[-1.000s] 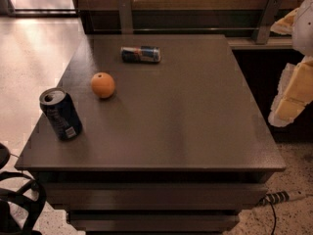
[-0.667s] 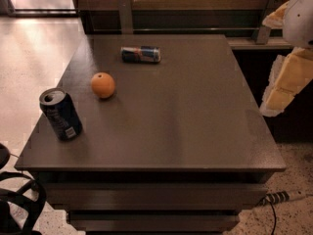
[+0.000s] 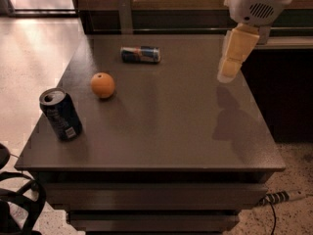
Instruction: Place redbull can upright
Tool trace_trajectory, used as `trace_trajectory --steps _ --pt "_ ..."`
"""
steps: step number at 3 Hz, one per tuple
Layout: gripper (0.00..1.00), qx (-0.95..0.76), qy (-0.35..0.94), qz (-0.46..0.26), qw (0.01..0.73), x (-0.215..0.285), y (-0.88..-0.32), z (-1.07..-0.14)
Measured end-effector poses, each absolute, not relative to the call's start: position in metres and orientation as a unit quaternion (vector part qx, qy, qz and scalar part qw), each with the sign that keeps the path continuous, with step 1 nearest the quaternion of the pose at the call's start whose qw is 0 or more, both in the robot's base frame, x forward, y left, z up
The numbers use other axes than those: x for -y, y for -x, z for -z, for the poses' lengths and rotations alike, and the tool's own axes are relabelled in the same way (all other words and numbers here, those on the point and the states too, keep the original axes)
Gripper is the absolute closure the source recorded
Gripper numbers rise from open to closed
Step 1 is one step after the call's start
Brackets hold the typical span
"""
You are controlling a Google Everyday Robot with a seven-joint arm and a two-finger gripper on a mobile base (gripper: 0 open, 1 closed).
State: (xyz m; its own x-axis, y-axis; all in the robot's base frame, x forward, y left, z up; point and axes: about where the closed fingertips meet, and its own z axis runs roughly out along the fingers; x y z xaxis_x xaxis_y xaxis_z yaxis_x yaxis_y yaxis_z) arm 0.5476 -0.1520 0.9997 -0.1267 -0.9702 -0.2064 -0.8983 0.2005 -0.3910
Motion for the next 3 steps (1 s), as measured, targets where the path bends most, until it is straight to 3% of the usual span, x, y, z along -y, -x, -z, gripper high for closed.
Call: trace_trajectory --steps 3 --pt "0.00 -0.723 0.643 0.088 0.234 0.098 -0.667 -0.992"
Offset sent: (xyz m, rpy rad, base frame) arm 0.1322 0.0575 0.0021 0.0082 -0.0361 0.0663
